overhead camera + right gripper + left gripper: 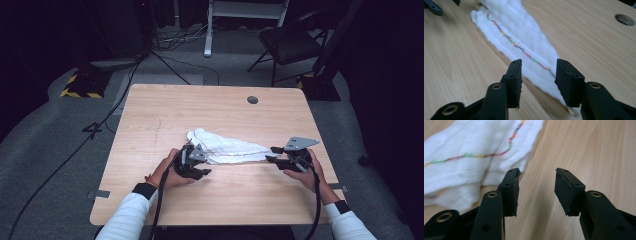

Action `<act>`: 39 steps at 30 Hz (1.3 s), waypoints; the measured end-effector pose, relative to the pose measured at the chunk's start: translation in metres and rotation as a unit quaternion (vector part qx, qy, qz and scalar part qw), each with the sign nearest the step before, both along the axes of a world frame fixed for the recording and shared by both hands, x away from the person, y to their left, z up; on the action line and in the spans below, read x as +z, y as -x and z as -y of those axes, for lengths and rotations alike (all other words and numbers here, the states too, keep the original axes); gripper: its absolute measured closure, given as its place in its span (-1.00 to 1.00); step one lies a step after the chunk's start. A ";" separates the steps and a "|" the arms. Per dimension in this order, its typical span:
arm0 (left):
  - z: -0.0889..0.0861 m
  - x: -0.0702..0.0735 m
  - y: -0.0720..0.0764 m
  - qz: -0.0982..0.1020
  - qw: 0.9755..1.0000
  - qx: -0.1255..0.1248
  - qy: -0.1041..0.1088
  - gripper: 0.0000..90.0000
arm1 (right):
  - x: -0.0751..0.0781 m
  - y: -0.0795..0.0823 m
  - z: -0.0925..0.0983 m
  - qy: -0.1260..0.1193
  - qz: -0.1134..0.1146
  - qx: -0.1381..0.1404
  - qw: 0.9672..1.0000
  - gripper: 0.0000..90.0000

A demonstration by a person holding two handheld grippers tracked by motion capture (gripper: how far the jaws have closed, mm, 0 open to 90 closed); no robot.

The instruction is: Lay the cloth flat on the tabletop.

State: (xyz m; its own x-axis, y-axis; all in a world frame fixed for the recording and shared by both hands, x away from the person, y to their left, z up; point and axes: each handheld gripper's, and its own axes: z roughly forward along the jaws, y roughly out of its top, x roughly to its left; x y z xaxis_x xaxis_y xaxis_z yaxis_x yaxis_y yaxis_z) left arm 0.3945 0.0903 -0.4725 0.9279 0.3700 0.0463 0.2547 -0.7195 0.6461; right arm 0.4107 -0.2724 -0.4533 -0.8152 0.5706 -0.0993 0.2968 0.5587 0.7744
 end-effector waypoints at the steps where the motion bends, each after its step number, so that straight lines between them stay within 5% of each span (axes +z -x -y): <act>1: 0.000 0.000 0.000 0.000 1.000 0.000 0.000 0.16 | 0.000 0.000 0.000 0.000 0.000 0.000 1.000 0.33; 11: 0.011 -0.013 -0.013 0.001 0.999 0.038 -0.016 0.22 | -0.014 -0.002 -0.063 0.056 0.003 0.084 0.995 0.37; 19: 0.009 -0.016 -0.021 0.001 0.999 0.048 -0.009 0.41 | -0.021 -0.012 -0.047 0.063 -0.010 0.059 0.996 0.16; 27: 0.003 -0.017 -0.029 -0.002 0.999 0.048 -0.006 0.93 | -0.030 -0.021 -0.048 0.063 -0.009 0.062 0.996 0.16; 34: 0.000 -0.017 -0.025 -0.008 1.000 0.028 -0.004 1.00 | -0.036 -0.024 -0.056 0.081 -0.009 0.061 0.995 0.47; 39: -0.004 -0.016 -0.020 -0.011 1.000 0.019 -0.005 1.00 | -0.033 -0.025 -0.050 0.086 -0.003 0.054 0.995 0.90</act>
State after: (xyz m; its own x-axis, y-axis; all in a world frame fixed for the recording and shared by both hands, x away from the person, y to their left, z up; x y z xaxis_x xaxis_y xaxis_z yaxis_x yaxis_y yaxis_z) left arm 0.4148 0.0939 -0.4884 0.9137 0.4053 0.0299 0.2967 -0.7156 0.6323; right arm 0.4359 -0.2221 -0.4867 -0.8714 0.4549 -0.1837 0.2320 0.7121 0.6626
